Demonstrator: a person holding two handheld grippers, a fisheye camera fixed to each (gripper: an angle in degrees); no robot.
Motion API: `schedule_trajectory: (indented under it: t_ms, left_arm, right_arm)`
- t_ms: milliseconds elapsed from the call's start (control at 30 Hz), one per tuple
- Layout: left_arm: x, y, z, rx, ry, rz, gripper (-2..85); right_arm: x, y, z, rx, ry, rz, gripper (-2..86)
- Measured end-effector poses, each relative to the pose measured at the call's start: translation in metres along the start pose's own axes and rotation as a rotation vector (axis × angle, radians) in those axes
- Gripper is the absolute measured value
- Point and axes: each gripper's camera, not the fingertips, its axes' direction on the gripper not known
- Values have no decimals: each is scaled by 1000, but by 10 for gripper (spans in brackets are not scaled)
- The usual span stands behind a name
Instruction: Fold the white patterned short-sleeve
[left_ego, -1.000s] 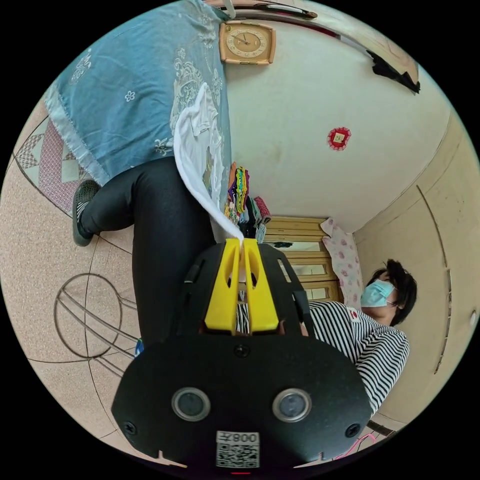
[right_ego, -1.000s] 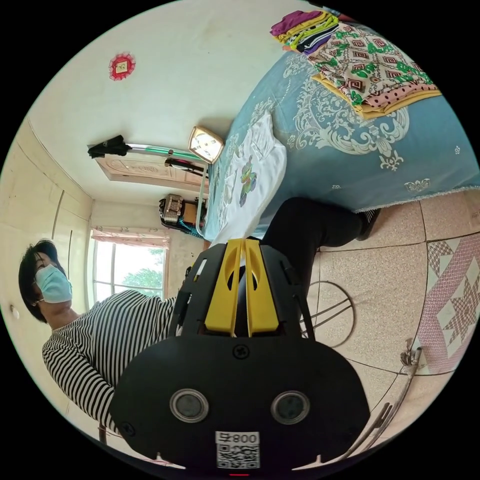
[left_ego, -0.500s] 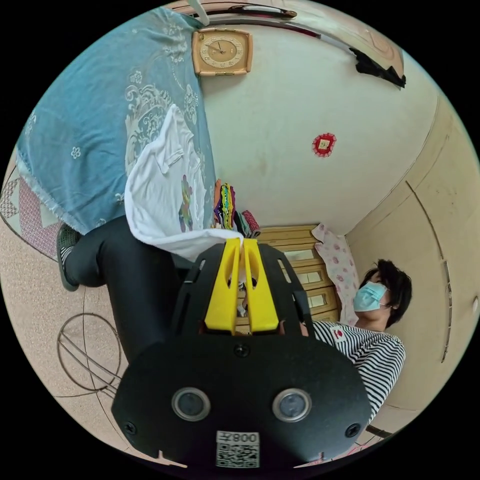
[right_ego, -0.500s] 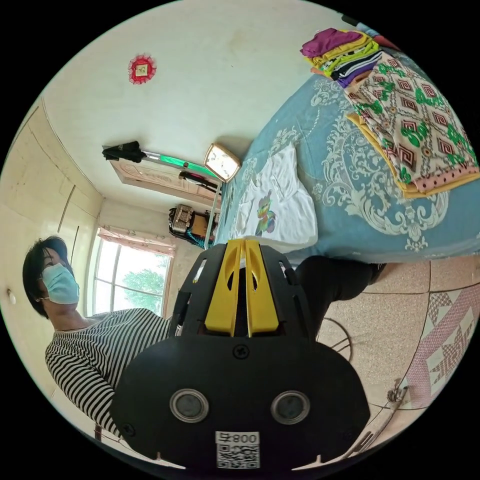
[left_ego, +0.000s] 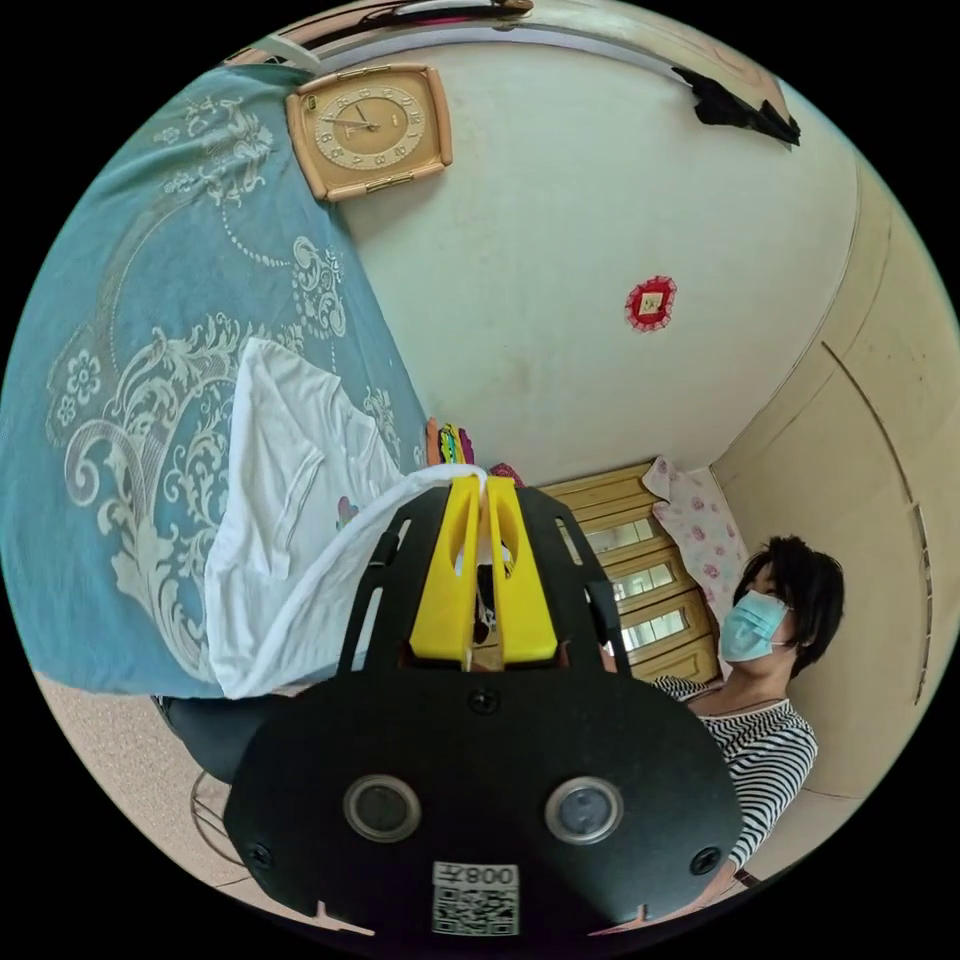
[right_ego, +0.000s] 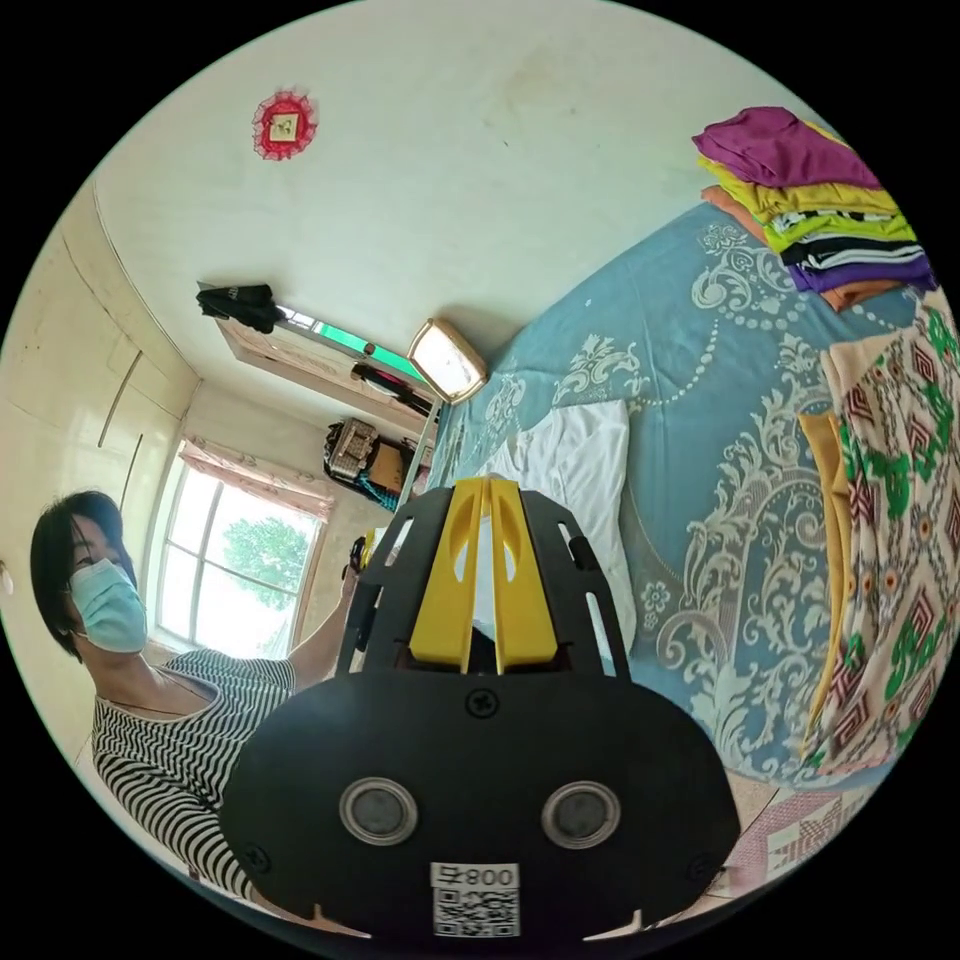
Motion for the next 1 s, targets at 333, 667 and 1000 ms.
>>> schedule_trajectory:
  t_ms: [333, 667, 1000]
  left_arm:
    - [-94, -151, 74, 53, -41, -83, 13]
    - [-179, -253, 140, 39, -161, -175, 34]
    - [-205, -293, 163, 182, -103, -200, 67]
  right_arm:
    - [55, -159, 116, -53, 34, 44, 11]
    - [118, -264, 223, -126, 57, 168, 13]
    - [127, -321, 277, -117, -32, 234, 11]
